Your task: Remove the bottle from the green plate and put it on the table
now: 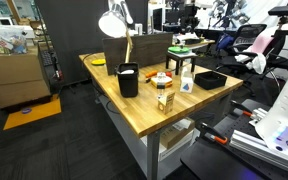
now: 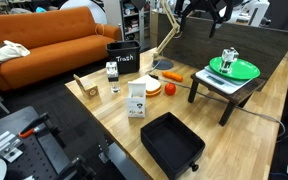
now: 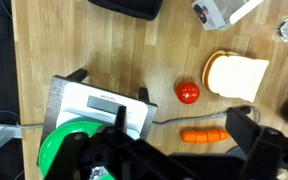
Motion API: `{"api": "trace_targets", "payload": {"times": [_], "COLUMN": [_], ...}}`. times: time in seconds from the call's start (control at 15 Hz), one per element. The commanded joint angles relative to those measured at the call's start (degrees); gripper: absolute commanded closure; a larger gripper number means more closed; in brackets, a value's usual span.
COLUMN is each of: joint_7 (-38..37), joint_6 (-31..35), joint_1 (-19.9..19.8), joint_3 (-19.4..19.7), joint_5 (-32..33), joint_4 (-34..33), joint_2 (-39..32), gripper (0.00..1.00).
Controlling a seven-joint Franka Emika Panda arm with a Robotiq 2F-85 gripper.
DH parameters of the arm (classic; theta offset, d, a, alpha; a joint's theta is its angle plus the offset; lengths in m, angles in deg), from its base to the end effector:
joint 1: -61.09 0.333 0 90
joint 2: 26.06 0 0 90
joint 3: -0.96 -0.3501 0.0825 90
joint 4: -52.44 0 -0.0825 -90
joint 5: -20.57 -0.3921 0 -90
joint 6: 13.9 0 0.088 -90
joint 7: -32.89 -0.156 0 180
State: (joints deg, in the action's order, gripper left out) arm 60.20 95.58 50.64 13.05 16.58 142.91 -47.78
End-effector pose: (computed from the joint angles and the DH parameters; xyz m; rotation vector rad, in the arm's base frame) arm 0.6373 -0.2392 0.4007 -3.1342 -0.1126 0.0632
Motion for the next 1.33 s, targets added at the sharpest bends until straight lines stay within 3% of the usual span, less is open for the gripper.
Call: {"api": "trace_targets", "payload": {"times": [0.0,0.53,1.07,1.13,1.27], "joint_7": [-0.51,-1.43,-10.49,-8.52,-9.97], "joint_6": [-0.25,0.0,-2.99,0.22,-0.15], "joint_1": [-2.12,-2.63,-5.35,-5.02,-5.37], "joint_3": [-2.33,-2.53,-2.86,-3.26,-3.31], "joint_5": [0.9,0.44,0.11,1.09,1.14], "joint_4": [-0.23,-2.3,-20.55,-14.33,-17.62], "joint_2": [0.26,-1.28,-15.16,-11.22,-14.09], "gripper": [0.0,0.0,0.0,0.0,0.0]}}
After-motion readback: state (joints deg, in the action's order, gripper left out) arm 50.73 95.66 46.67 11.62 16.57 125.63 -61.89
